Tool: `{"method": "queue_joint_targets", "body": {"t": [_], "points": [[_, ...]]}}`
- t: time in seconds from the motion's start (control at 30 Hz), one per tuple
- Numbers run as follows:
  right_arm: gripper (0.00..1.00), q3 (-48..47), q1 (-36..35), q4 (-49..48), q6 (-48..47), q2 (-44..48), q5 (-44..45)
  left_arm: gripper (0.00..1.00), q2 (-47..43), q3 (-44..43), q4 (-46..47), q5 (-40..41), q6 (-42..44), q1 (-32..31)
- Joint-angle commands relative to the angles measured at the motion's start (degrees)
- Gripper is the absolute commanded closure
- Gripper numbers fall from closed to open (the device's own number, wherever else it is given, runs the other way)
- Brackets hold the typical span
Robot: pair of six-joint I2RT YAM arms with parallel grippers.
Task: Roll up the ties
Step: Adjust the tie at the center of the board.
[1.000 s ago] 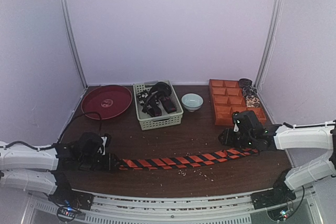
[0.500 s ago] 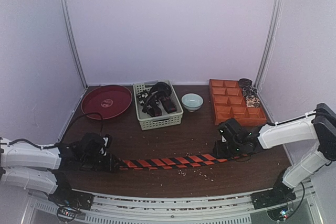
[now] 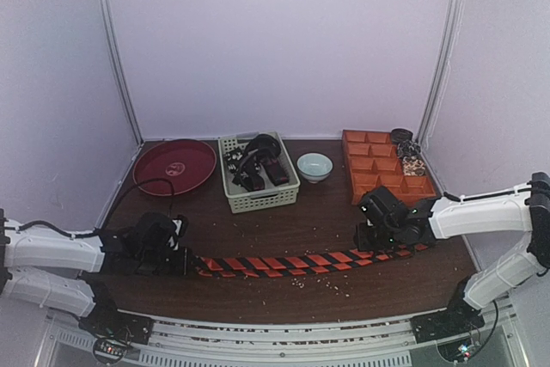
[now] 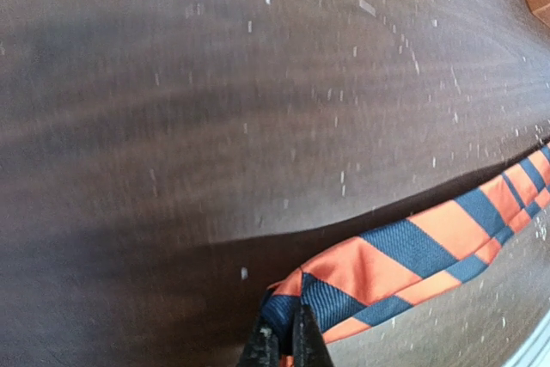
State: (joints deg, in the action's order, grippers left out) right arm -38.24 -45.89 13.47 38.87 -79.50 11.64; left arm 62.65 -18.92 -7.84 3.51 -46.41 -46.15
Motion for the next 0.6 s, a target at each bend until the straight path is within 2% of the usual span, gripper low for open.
{"method": "queue_joint_targets", "body": {"t": [0.0,0.1,0.27,0.4,0.47,0.5,0.57], "points": [[0.62,-0.01,0.40,1.06,-0.70,-2.10,4.23,1.00,2.84,-5.23,0.10,5.43,3.64,1.16],[0.66,-0.90,0.88,-0.55,-1.45,-4.50,5.41,1.00,4.73,-7.88,-1.77,6.62,5.32,3.26],[0.66,-2.31,0.88,-2.12,-1.91,-6.11,3.99,1.00,5.01,-9.98,-4.43,7.84,6.15,5.35],[0.66,-3.46,0.66,0.20,-1.89,-5.38,2.84,1.00,3.79,-9.04,-5.88,5.11,4.93,5.36],[0.66,-3.44,0.34,1.52,-1.58,-4.15,2.33,0.82,1.84,-8.33,-7.87,4.67,3.62,5.30],[0.66,-3.14,0.08,2.09,-1.39,-3.49,2.13,0.77,0.67,-7.94,-8.76,4.69,3.27,5.31],[0.66,-2.24,0.01,2.38,-1.06,-2.15,1.43,0.73,-1.97,-7.27,-9.85,4.31,3.21,5.37]]}}
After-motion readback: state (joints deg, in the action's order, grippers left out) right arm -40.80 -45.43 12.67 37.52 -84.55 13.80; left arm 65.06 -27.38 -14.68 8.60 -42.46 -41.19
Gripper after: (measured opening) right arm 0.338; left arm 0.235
